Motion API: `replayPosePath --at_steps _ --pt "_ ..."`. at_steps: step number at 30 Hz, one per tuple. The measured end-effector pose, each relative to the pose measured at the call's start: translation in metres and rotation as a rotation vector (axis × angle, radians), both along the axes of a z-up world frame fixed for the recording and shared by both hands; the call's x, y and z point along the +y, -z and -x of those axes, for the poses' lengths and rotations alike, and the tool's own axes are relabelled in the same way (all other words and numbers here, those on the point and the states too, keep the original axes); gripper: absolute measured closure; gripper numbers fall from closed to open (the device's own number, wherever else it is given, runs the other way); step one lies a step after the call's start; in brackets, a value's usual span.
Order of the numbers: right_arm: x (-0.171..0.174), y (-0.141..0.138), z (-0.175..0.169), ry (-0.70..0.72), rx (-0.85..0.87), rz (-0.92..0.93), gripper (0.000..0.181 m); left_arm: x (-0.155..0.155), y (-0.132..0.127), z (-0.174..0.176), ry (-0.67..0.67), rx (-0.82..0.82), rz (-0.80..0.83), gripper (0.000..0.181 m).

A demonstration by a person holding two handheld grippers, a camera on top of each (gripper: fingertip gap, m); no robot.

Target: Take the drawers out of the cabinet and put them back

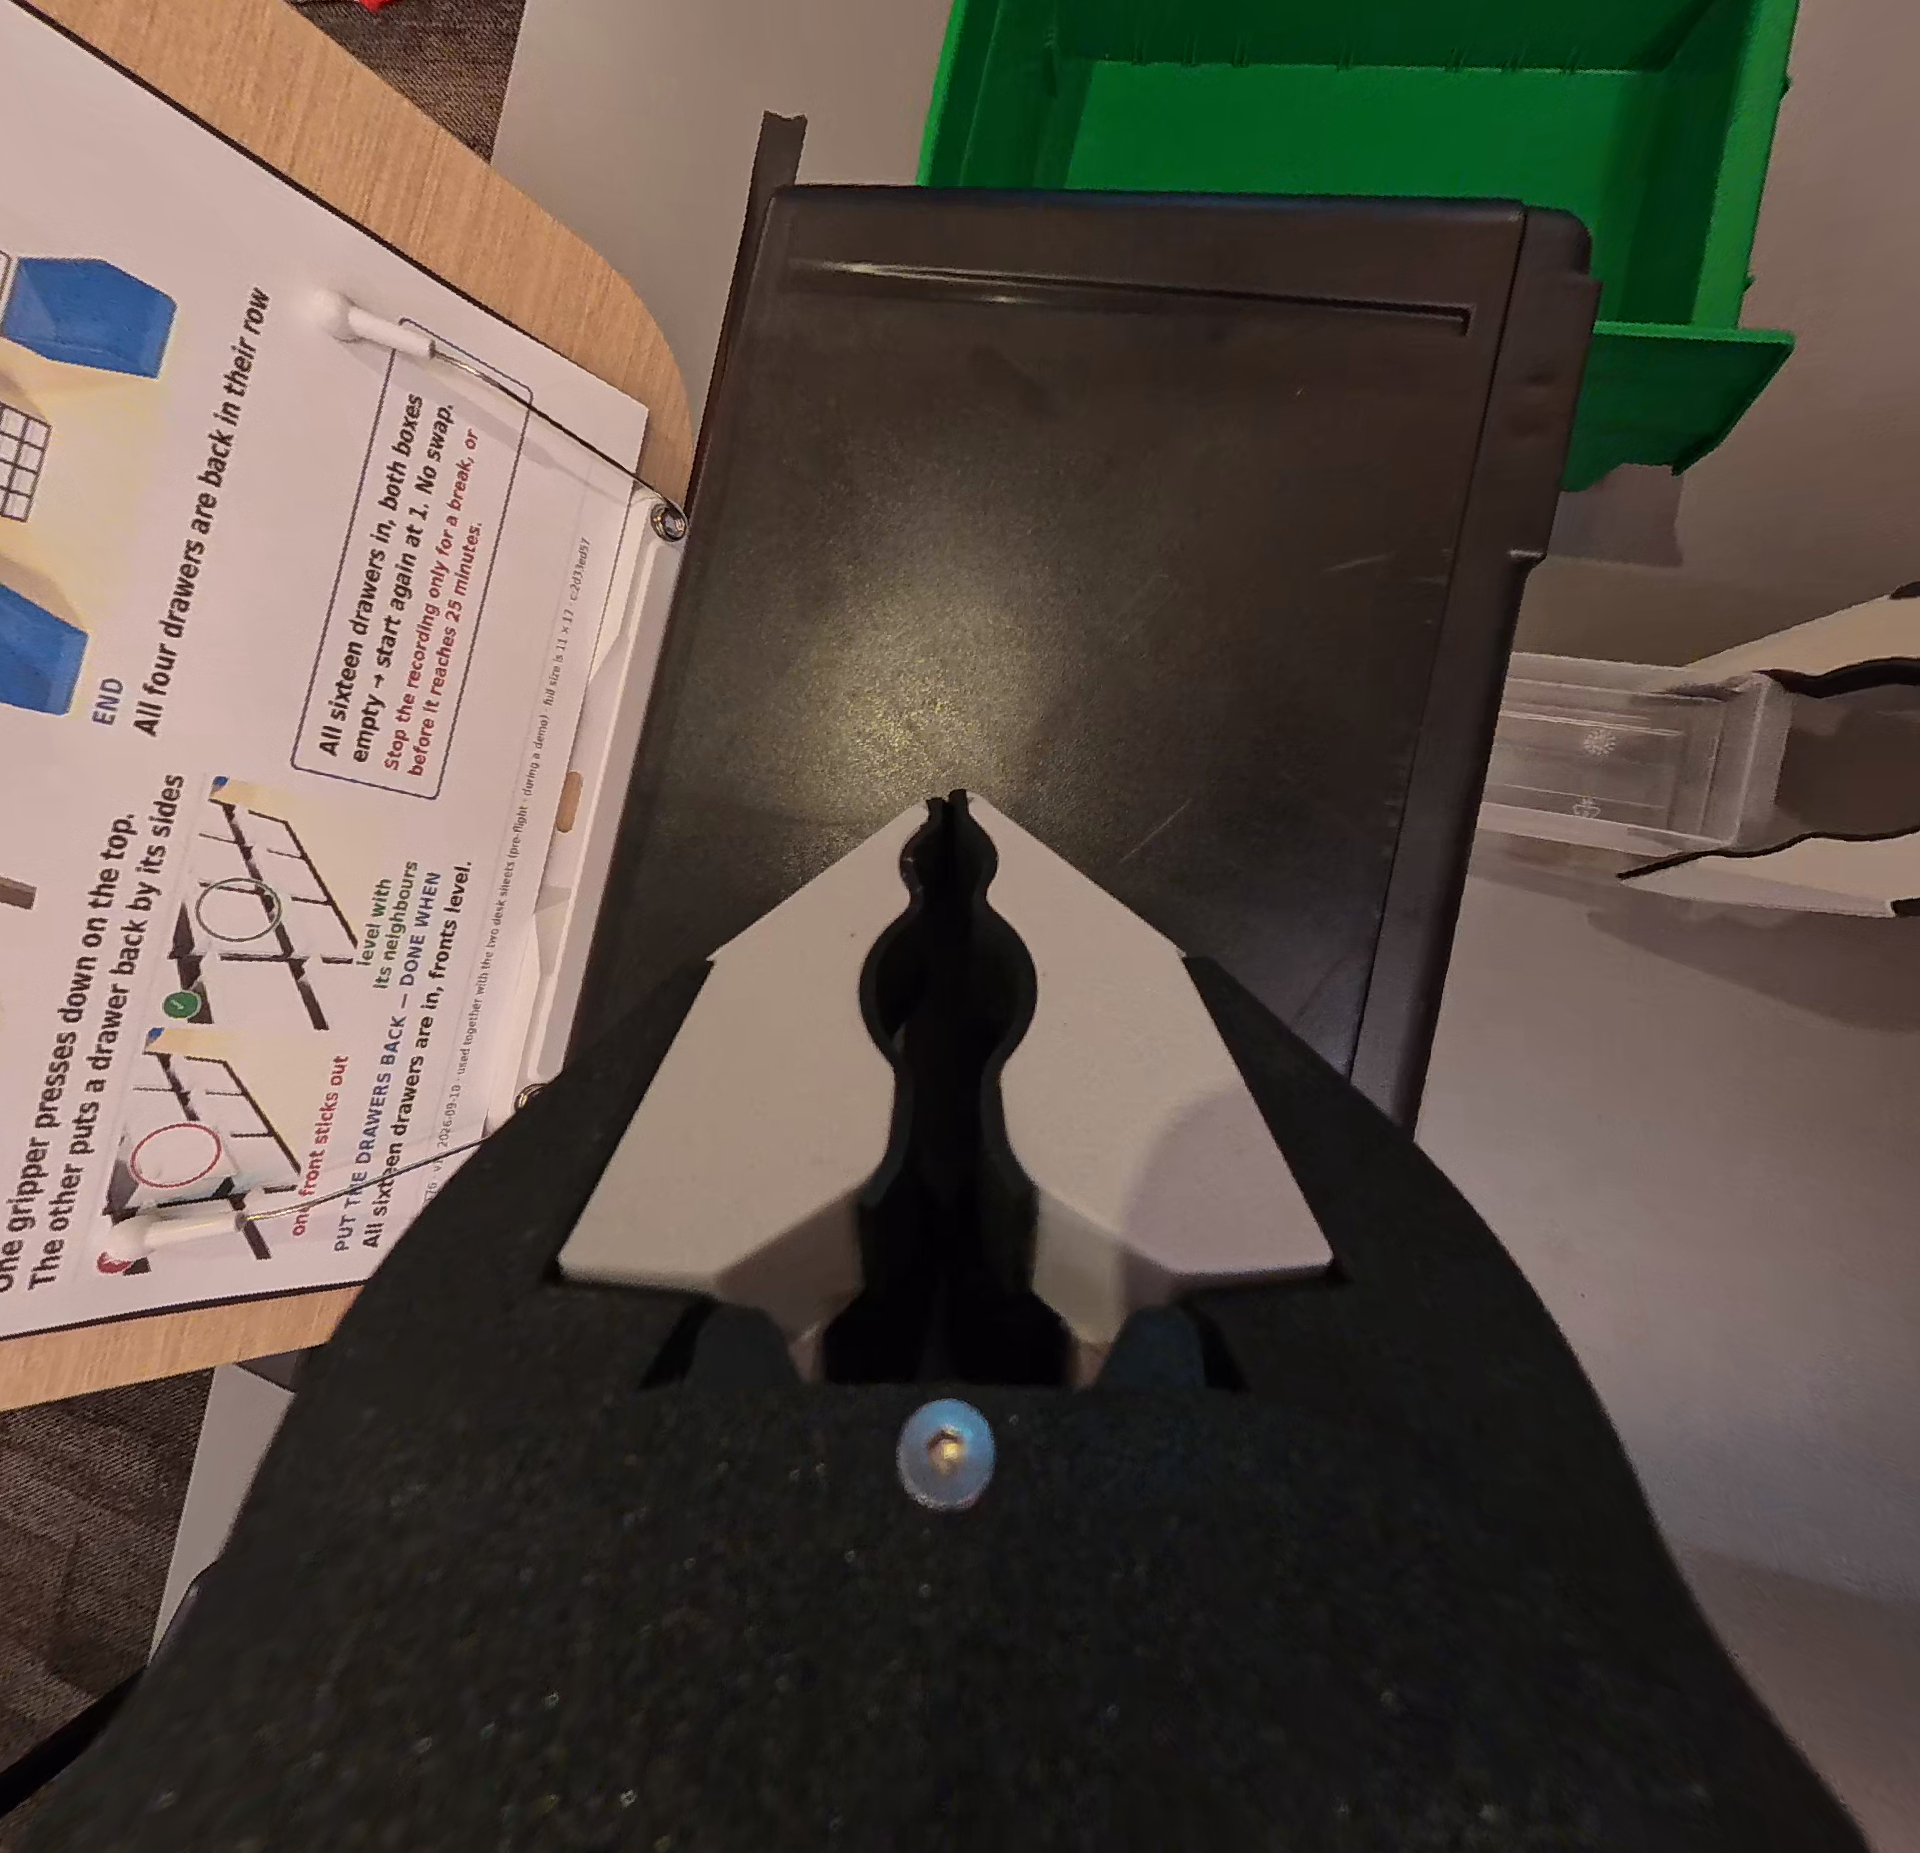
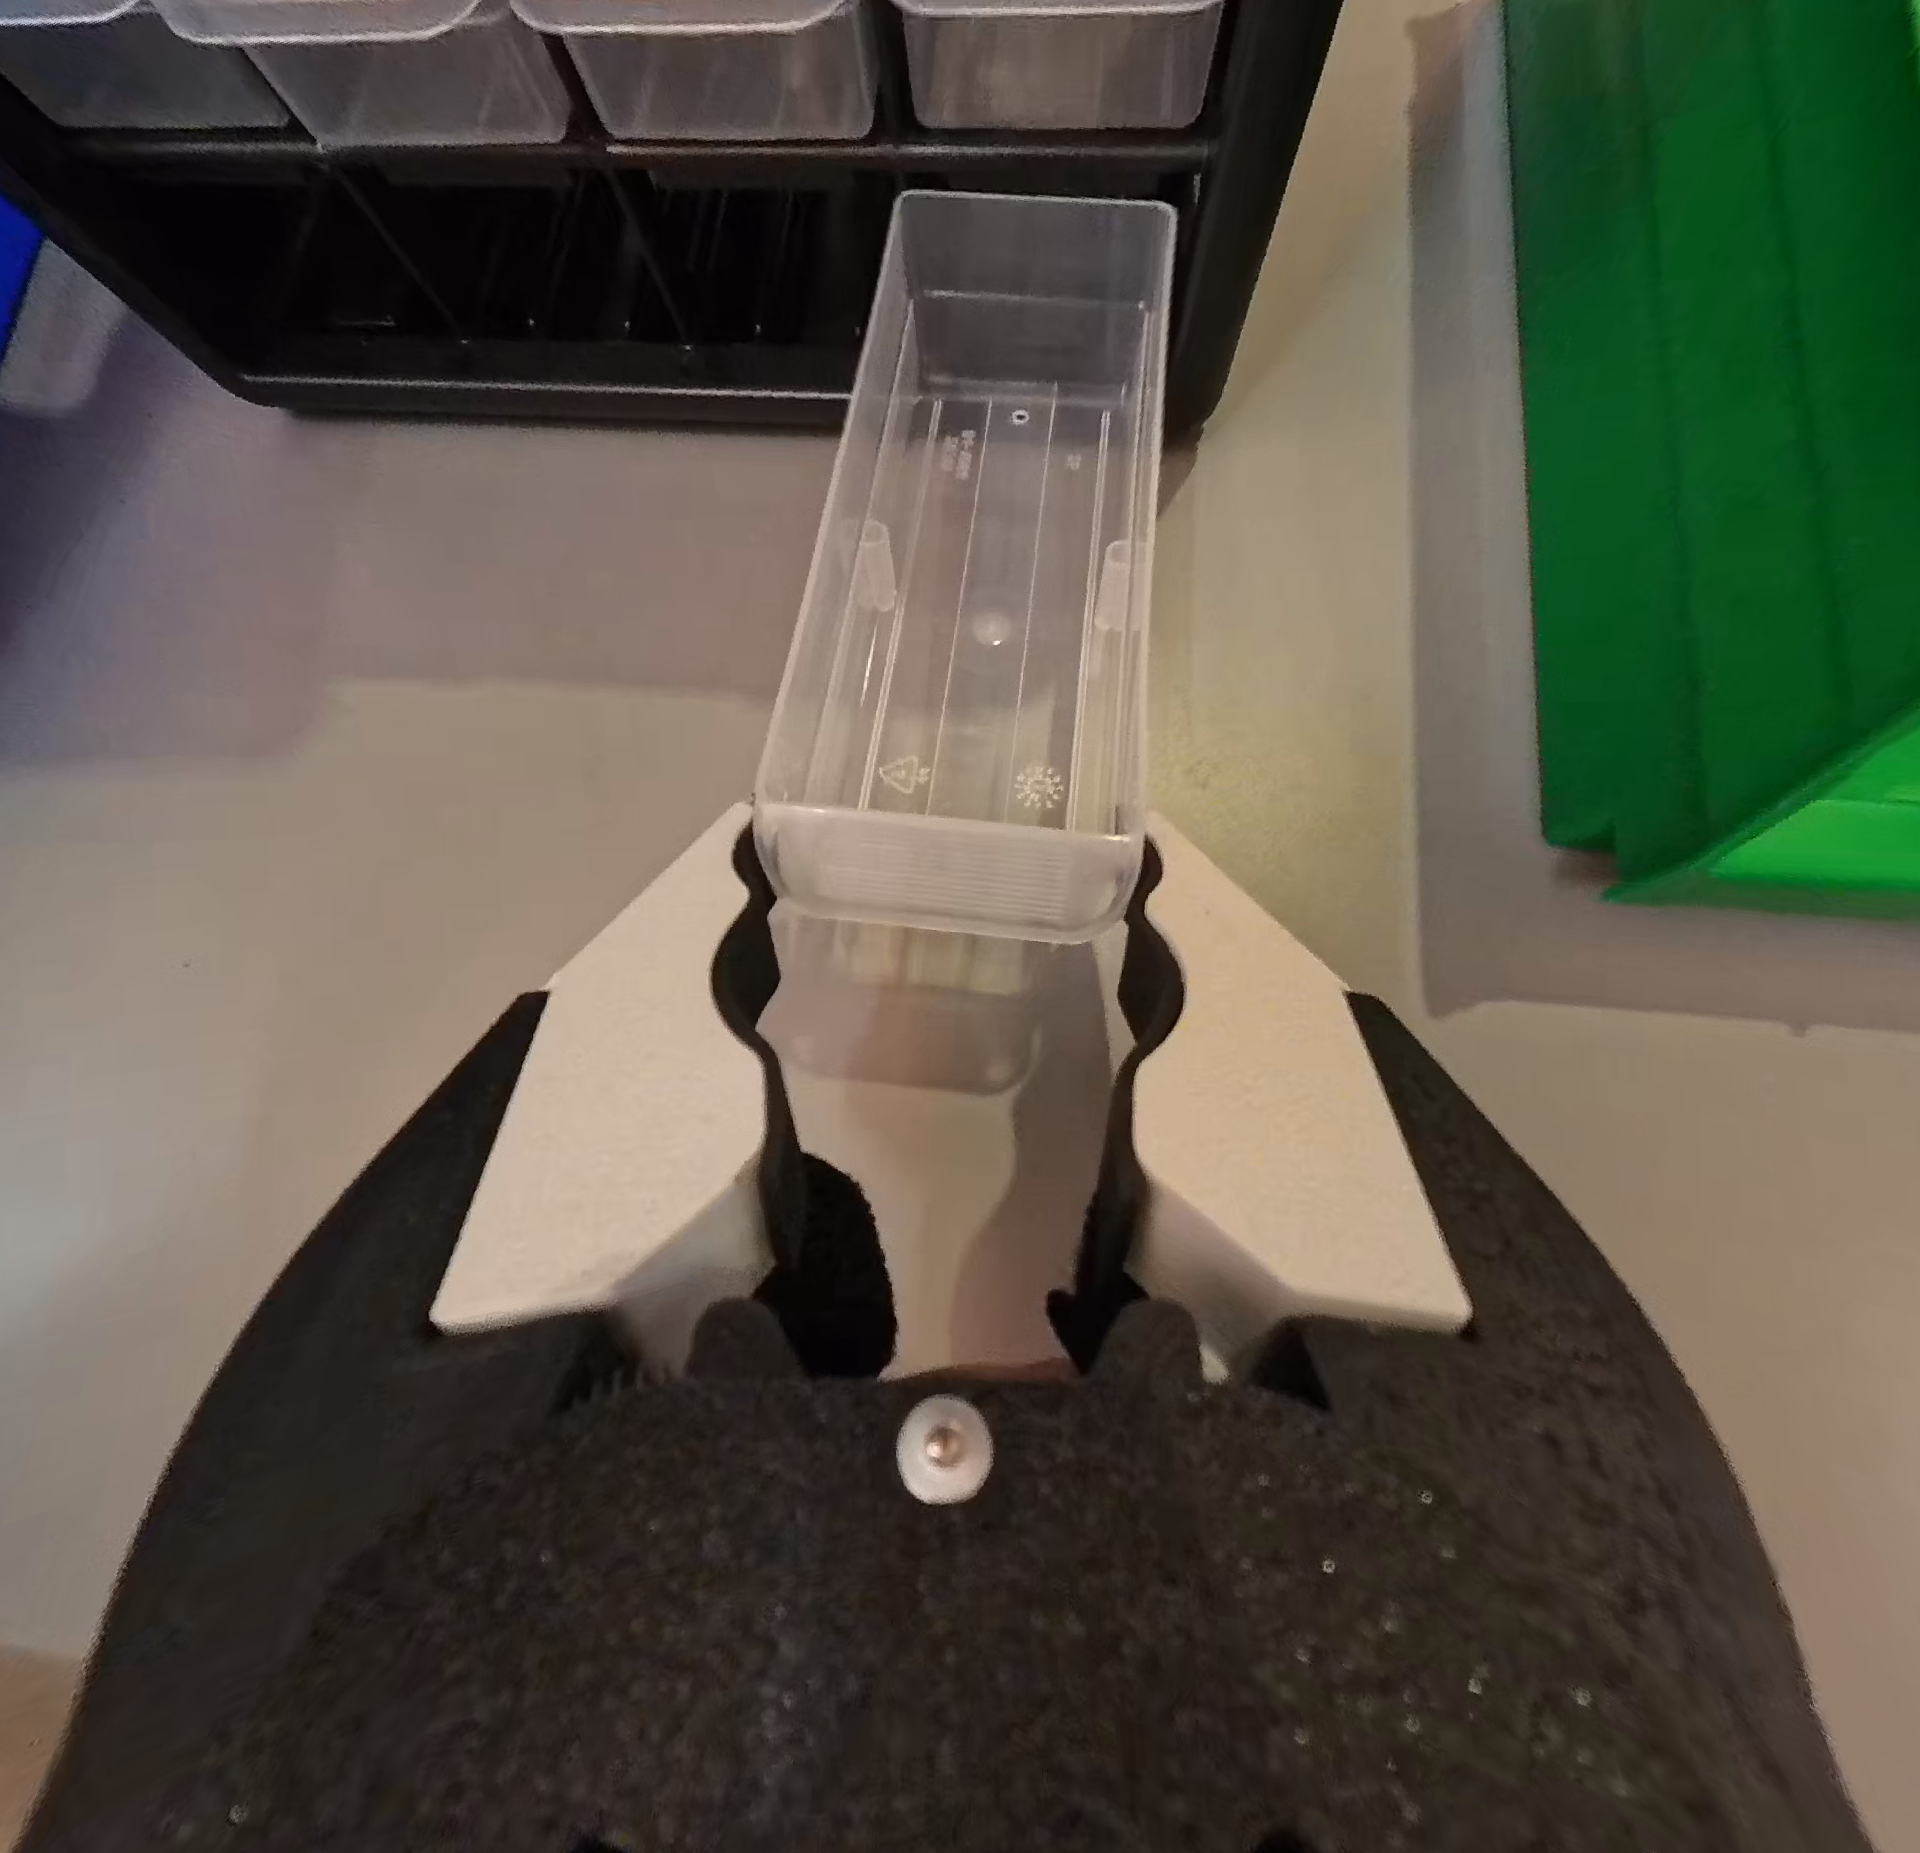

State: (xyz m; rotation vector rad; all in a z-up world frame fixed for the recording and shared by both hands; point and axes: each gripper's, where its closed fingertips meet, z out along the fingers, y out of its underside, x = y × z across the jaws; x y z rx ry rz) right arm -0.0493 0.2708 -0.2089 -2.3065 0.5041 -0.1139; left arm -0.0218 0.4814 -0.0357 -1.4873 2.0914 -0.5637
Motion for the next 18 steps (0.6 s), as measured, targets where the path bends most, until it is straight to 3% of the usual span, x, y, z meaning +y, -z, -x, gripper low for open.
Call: replayPosePath --at_steps 9,18 --pt "0.002 -0.007 -0.008 -0.021 -0.009 0.048 0.116 0.0 0.0 0.0 0.001 -0.004 0.004 0.181" --pt "0.022 0.009 -0.018 -0.02 -0.022 0.017 0.115 0.0 0.0 0.0 -0.001 -0.01 0.007 0.181"
